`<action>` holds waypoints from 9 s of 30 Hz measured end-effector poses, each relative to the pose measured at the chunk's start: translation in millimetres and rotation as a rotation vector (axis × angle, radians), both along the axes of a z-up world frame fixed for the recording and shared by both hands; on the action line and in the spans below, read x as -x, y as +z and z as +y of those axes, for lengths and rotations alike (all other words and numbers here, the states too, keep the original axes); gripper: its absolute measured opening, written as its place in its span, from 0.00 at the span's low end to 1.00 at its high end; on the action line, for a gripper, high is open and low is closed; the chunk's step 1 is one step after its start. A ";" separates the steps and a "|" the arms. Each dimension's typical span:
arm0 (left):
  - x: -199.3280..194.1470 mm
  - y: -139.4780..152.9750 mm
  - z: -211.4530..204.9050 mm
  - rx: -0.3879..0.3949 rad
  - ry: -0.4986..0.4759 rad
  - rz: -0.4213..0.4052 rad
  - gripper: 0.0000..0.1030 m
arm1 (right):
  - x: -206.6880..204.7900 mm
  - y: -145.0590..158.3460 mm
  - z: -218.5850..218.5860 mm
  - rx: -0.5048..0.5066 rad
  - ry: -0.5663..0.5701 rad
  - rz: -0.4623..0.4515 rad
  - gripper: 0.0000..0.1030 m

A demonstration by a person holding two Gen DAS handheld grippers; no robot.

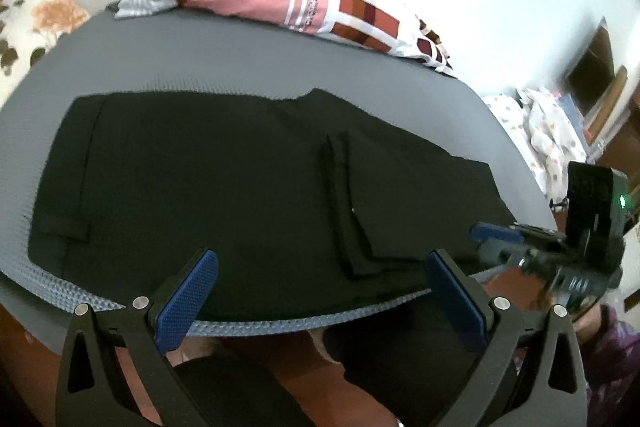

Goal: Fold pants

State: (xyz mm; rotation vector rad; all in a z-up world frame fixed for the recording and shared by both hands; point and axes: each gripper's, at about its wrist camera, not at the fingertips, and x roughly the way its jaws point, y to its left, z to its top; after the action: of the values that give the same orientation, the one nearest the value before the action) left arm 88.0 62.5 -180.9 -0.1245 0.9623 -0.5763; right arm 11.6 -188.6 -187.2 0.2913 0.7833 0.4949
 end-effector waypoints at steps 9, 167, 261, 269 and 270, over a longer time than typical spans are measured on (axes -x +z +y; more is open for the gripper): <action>-2.1 12.8 57.1 0.142 0.218 0.044 0.99 | -17.9 -0.3 82.1 0.340 0.161 -0.099 0.39; -19.3 -30.9 -147.5 -0.101 -0.147 0.070 0.76 | 23.5 -56.9 -201.8 -0.633 -0.372 0.223 0.13; -29.4 -46.6 -206.6 -0.215 -0.187 -0.157 0.93 | 100.7 -34.0 -226.4 -0.574 -0.352 0.236 0.14; -29.5 -47.7 -206.3 -0.211 -0.185 -0.152 0.93 | 94.0 -60.2 -232.5 -0.660 -0.367 0.347 0.17; -30.2 -48.2 -206.0 -0.211 -0.184 -0.151 0.93 | 93.9 -63.0 -233.8 -0.675 -0.369 0.348 0.17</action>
State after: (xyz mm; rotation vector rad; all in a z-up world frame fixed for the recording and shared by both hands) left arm 118.3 -143.5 -229.1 0.1955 0.8862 -0.6401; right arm -82.3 -422.4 -250.2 1.1518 0.8548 0.3467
